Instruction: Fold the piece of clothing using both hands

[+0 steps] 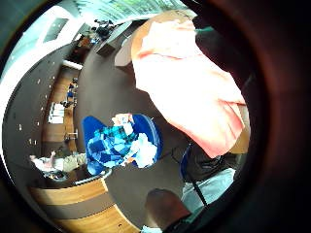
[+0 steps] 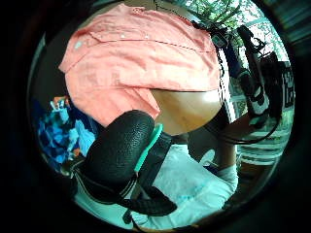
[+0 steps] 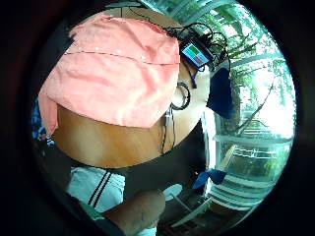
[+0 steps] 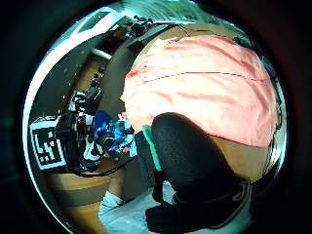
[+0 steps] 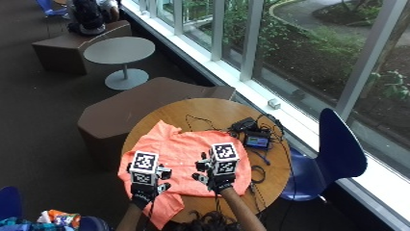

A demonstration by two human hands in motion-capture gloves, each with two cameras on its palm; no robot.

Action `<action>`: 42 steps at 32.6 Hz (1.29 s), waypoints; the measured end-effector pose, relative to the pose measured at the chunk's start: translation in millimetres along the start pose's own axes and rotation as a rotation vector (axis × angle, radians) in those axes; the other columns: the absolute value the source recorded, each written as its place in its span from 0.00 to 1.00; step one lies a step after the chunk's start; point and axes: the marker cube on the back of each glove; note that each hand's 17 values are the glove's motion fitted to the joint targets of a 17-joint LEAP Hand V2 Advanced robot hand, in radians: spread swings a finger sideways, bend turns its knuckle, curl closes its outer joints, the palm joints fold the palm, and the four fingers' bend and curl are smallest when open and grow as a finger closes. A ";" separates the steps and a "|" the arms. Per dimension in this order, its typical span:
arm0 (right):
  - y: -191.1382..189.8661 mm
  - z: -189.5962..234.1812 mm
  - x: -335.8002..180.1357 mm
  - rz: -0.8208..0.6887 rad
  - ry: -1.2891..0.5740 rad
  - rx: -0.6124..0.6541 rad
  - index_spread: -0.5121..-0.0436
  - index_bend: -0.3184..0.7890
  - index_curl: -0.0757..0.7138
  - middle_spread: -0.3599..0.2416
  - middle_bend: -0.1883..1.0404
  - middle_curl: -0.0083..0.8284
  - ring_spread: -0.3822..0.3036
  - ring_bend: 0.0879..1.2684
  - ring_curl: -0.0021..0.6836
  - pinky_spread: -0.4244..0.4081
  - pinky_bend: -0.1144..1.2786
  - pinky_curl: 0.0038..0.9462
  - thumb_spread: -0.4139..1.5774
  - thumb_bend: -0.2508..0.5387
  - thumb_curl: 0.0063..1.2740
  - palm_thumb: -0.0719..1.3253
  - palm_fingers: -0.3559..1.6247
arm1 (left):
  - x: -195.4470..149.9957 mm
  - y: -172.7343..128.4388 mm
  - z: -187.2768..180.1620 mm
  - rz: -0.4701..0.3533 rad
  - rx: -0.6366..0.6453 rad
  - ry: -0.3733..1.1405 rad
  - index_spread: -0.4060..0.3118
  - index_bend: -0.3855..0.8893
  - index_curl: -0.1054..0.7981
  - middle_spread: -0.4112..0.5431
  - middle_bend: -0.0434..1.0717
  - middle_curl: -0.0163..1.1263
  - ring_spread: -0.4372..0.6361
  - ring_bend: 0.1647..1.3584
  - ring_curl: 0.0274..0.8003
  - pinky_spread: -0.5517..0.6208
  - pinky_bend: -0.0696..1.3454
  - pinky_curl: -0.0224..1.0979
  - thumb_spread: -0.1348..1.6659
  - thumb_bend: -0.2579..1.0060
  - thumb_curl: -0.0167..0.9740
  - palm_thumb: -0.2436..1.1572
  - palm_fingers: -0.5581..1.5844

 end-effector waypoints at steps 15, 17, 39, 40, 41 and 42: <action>8.5 -6.3 1.4 0.001 0.004 0.010 0.30 0.42 0.29 0.58 0.31 0.21 0.69 0.12 0.16 0.79 0.42 0.23 0.73 0.42 0.11 0.22 0.25 | 7.2 5.9 -4.2 0.035 -0.038 0.025 0.42 0.40 0.25 0.41 0.25 0.22 0.51 0.32 0.27 0.65 0.41 0.21 0.58 0.19 0.15 0.23 0.46; 11.2 -5.8 1.6 -0.005 0.003 0.003 0.29 0.42 0.30 0.58 0.31 0.23 0.70 0.12 0.18 0.80 0.42 0.24 0.74 0.41 0.12 0.22 0.25 | 6.5 7.8 -6.2 0.031 -0.038 0.022 0.41 0.40 0.26 0.41 0.25 0.23 0.52 0.32 0.28 0.65 0.41 0.21 0.60 0.19 0.16 0.23 0.45; 26.0 124.9 101.4 0.065 0.031 -0.245 0.31 0.43 0.38 0.56 0.32 0.34 0.63 0.16 0.28 0.71 0.46 0.31 0.80 0.42 0.22 0.39 0.27 | -95.4 3.4 168.0 0.176 -0.368 -0.067 0.44 0.41 0.35 0.51 0.18 0.27 0.64 0.37 0.34 0.79 0.42 0.26 0.63 0.24 0.30 0.45 0.26; 24.4 126.5 102.4 0.066 0.027 -0.218 0.31 0.42 0.38 0.56 0.31 0.34 0.62 0.15 0.28 0.70 0.46 0.31 0.80 0.42 0.22 0.40 0.27 | -97.6 -1.2 173.1 0.169 -0.316 -0.079 0.44 0.40 0.35 0.51 0.18 0.27 0.65 0.37 0.34 0.80 0.42 0.26 0.63 0.24 0.30 0.46 0.26; 22.4 128.2 103.2 0.066 0.024 -0.188 0.32 0.42 0.38 0.54 0.33 0.35 0.59 0.19 0.31 0.67 0.47 0.32 0.81 0.43 0.23 0.42 0.33 | -99.6 -6.5 178.0 0.163 -0.254 -0.091 0.44 0.40 0.35 0.52 0.19 0.27 0.65 0.38 0.34 0.81 0.43 0.26 0.63 0.24 0.31 0.47 0.26; 20.1 129.9 104.0 0.067 0.024 -0.158 0.32 0.41 0.38 0.52 0.33 0.35 0.56 0.21 0.31 0.65 0.46 0.31 0.81 0.44 0.24 0.43 0.35 | -101.6 -12.5 181.8 0.159 -0.182 -0.103 0.44 0.39 0.35 0.52 0.20 0.28 0.64 0.39 0.35 0.81 0.43 0.26 0.62 0.23 0.31 0.47 0.26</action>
